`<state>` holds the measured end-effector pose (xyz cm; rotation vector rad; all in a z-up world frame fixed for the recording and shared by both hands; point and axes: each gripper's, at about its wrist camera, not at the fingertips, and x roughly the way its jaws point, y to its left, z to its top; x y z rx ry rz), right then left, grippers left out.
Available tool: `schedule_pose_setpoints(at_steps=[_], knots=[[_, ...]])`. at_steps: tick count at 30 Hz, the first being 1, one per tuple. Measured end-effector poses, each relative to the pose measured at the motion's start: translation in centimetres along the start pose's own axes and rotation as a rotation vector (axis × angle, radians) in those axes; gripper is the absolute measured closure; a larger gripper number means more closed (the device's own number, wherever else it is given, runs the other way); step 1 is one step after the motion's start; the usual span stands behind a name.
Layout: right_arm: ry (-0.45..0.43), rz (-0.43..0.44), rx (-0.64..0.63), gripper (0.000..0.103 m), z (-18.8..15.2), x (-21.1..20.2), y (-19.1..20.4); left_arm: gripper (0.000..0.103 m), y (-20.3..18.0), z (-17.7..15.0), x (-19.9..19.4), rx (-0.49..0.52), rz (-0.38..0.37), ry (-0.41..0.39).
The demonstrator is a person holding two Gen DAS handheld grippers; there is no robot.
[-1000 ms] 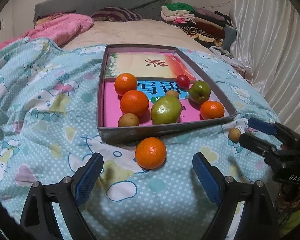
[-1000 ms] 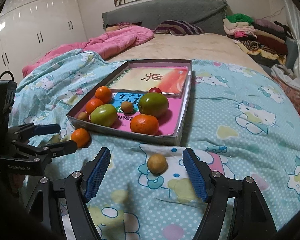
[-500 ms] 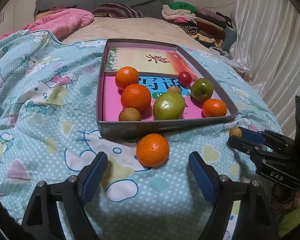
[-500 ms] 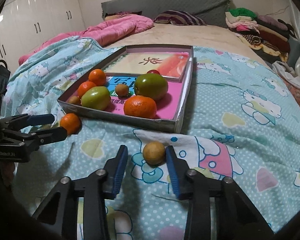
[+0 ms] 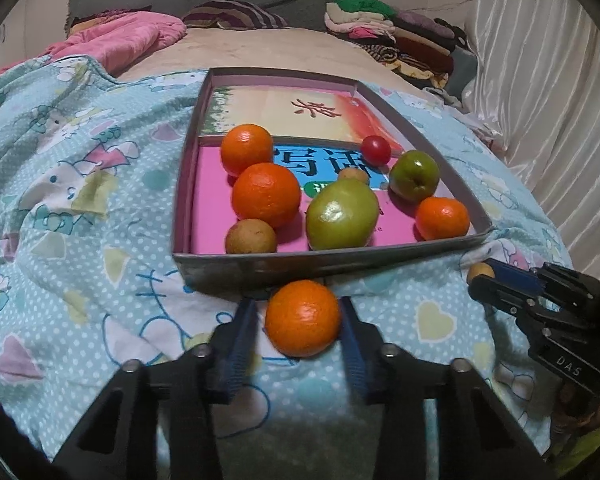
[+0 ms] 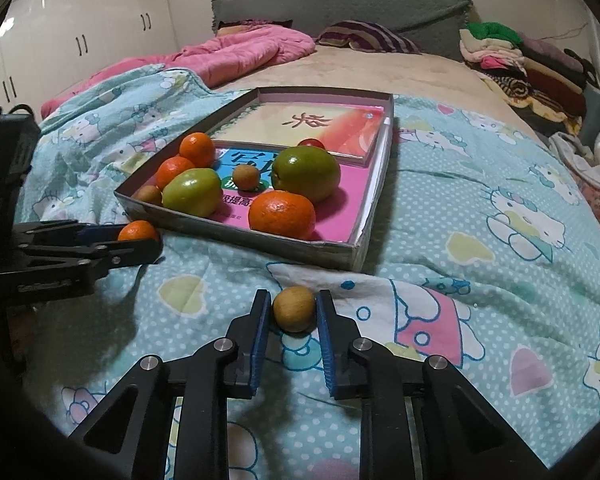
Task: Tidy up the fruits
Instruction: 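Close the right tool on the small brown fruit while the left tool grasps the orange, then carry the brown fruit and orange up and over into the box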
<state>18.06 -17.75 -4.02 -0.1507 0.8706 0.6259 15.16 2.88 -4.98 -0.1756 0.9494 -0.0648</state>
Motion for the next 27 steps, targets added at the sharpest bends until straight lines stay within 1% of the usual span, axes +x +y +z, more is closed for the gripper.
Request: schedule_pose_setpoints(at_steps=[4,8,13,18,27], knots=[[-0.008,0.02,0.01,0.08,0.1,-0.2,-0.2,0.069,0.0,-0.1,0.1,0.006,0.0,0.004],[-0.033,0.047,0.001,0.08,0.3,-0.9,0.0,0.069,0.3,-0.2,-1.0,-0.013,-0.017,0.007],[-0.061,0.062,-0.004,0.08,0.4,-1.7,0.4,0.069,0.1,-0.4,-3.4,-0.01,-0.031,-0.029],[-0.09,0.072,0.001,0.08,0.6,-2.3,0.4,0.069,0.1,0.5,-5.0,-0.015,-0.038,-0.069],[-0.138,0.061,0.003,0.08,1.1,-3.3,0.2,0.069,-0.5,3.6,-3.4,0.004,-0.011,-0.061]])
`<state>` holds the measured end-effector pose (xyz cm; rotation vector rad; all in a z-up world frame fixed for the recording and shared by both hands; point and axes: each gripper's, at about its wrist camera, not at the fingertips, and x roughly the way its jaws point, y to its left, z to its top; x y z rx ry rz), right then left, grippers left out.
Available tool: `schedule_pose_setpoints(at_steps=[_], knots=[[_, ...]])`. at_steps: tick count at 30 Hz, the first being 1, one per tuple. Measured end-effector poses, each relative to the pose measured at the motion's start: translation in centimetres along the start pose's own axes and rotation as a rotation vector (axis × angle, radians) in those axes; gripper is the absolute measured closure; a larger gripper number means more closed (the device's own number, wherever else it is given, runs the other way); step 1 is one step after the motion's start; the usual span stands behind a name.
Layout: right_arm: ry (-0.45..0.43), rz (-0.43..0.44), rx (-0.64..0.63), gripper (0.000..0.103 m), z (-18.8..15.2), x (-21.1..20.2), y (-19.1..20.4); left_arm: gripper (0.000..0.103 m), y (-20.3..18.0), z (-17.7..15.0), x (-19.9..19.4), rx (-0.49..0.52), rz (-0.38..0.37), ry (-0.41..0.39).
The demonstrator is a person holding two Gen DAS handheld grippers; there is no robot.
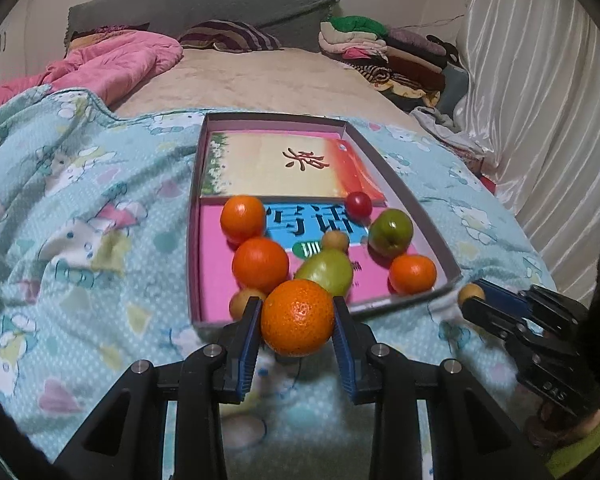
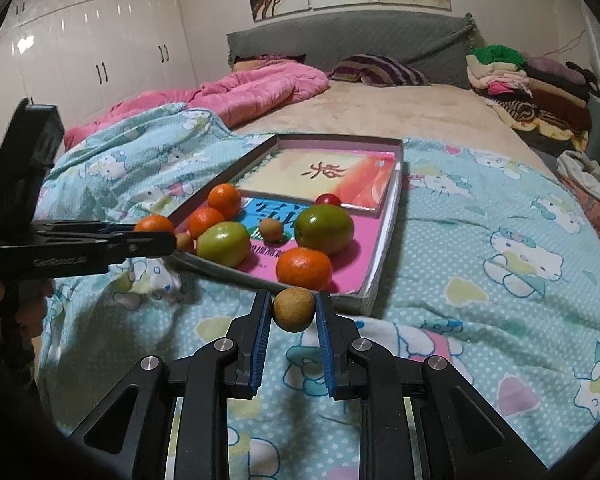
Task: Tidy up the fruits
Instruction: 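Carry the brown fruit and orange up and over into the box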
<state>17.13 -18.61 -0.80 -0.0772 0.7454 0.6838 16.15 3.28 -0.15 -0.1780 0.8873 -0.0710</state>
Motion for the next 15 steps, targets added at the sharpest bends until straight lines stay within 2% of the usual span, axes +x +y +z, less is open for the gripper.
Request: schedule_pose_setpoints(at_steps=[15], knots=[[-0.028,-0.038,0.004,0.08,1.7,0.6,-1.0,0.069,0.1,1.2,2.3,0.014,0.016,0.033]])
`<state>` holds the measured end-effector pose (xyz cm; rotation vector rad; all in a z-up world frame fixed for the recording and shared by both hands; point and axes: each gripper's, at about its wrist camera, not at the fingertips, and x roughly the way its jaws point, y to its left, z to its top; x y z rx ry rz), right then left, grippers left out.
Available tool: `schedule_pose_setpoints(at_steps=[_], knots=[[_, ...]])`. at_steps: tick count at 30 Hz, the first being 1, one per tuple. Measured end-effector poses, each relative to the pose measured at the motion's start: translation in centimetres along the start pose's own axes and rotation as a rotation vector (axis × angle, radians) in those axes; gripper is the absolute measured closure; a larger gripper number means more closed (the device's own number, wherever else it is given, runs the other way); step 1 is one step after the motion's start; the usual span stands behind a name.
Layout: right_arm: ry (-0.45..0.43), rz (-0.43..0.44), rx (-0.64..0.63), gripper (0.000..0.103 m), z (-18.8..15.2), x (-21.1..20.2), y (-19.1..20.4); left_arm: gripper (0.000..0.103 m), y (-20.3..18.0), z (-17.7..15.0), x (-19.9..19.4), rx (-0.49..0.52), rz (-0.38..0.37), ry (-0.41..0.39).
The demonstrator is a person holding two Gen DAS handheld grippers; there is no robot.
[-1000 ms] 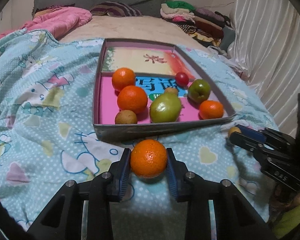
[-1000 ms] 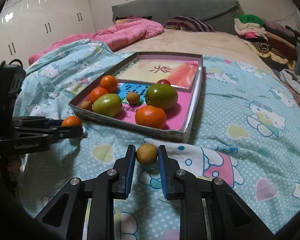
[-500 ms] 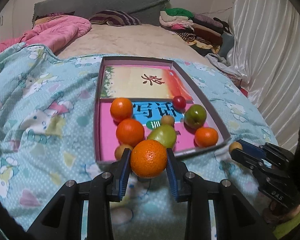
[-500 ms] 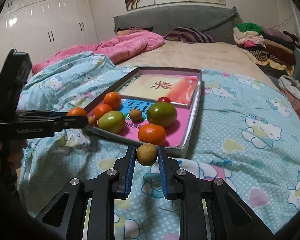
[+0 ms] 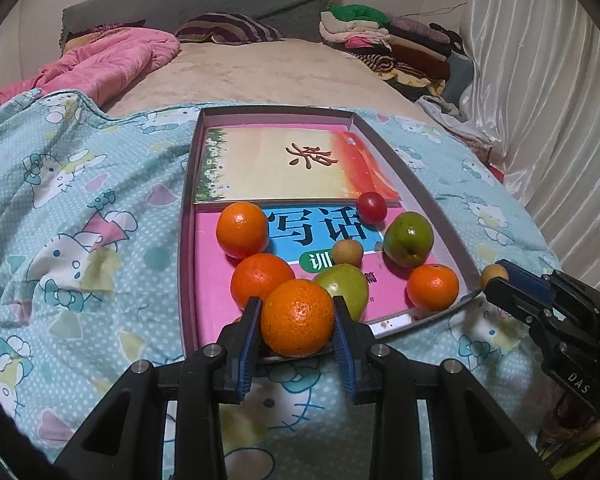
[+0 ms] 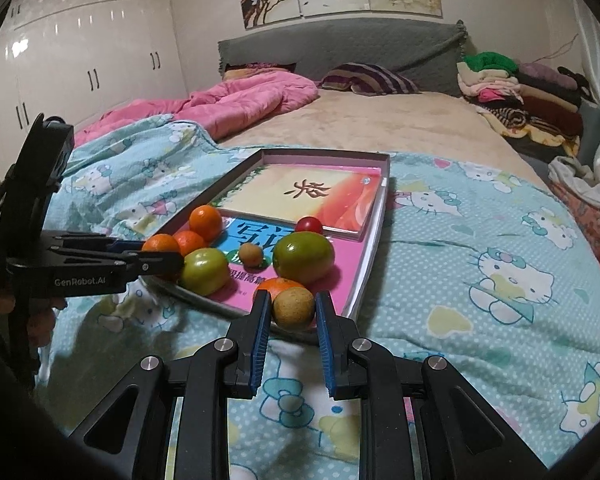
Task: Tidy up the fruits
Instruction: 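Carry the brown fruit and orange up and over into the box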
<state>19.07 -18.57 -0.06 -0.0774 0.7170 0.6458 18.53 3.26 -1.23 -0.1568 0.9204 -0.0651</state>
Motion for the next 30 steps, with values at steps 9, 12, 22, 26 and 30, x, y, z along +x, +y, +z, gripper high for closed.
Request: schedule_pose_setpoints(at_steps=[9,12,22,26,30], knots=[[0.007,-0.048,0.004,0.08,0.1,0.8,-1.0,0.069,0.6,0.3,0.2,-0.017,-0.005,-0.003],[0.01,-0.046,0.004,0.08,0.1,1.0,-1.1,0.069,0.9,0.1,0.1,-0.015,0.003,-0.004],[0.021,-0.044,-0.02,0.08,0.1,1.8,-0.5,0.069,0.9,-0.1,0.0,-0.014,0.006,-0.016],[0.025,-0.047,-0.037,0.08,0.4,2.1,-0.3,0.069,0.9,0.0,0.1,-0.01,0.012,-0.021],[0.043,-0.051,-0.038,0.08,0.3,2.5,-0.3,0.068,0.9,0.0,0.1,-0.011,0.013,-0.024]])
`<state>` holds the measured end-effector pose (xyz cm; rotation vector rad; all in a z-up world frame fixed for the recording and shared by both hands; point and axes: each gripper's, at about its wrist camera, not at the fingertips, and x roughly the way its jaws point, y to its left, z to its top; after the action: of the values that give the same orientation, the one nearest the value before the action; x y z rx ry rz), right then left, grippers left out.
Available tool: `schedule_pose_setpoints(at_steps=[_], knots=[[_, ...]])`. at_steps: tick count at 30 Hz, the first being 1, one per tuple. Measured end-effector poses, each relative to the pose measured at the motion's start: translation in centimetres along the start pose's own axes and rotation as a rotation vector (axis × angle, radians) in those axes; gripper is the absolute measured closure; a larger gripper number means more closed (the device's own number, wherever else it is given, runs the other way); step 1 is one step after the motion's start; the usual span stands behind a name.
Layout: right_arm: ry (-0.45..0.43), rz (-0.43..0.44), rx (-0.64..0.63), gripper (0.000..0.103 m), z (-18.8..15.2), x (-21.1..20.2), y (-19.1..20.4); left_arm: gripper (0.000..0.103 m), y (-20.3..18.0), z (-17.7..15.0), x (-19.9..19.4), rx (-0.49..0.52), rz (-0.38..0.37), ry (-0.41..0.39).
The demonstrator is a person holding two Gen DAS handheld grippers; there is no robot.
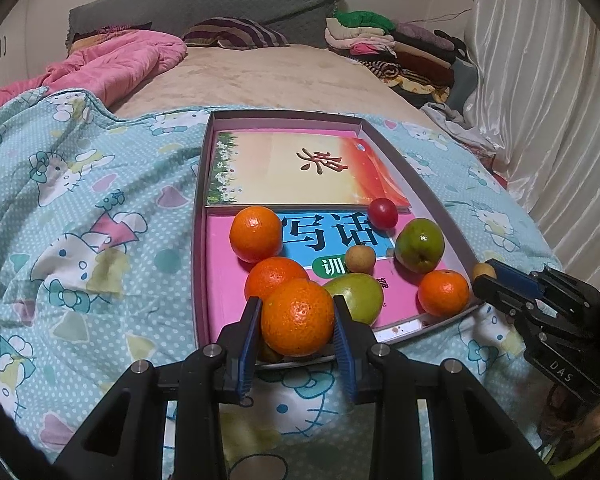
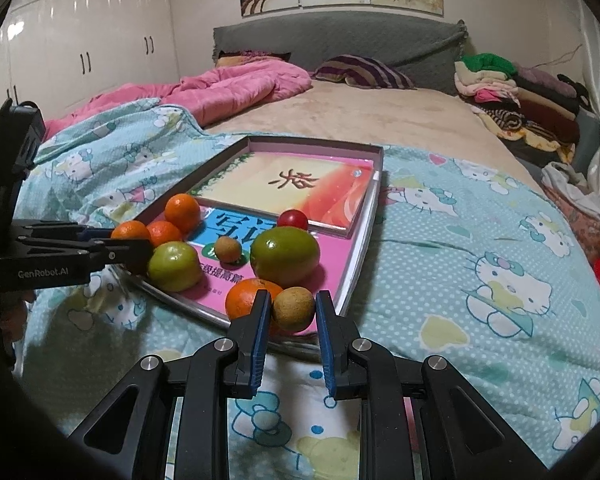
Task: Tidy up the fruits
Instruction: 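Carry the brown fruit and orange up and over into the box, then open the right tool while the left tool opens, dropping both fruits in the box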
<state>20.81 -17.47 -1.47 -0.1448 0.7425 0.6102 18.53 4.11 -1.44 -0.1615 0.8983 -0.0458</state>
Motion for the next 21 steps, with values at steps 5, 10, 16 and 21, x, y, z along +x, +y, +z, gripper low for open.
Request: schedule_pose_setpoints(at_steps=[5,10,16,21], knots=[[0.009,-0.001,-0.012,0.08,-0.07,0.32,0.25,0.068,0.06,0.01,0.01,-0.001,0.0,-0.001],[0.009,0.004,-0.007,0.08,-0.1,0.38,0.21,0.068,0.12,-0.01,-0.04,-0.002,0.003,-0.004],[0.009,0.008,0.002,0.077,-0.15,0.4,-0.03,0.068,0.08,-0.05,-0.04,-0.002,0.003,-0.004],[0.01,0.019,0.011,0.071,-0.2,0.34,-0.18,0.068,0.09,-0.14,-0.08,-0.004,0.005,-0.005]])
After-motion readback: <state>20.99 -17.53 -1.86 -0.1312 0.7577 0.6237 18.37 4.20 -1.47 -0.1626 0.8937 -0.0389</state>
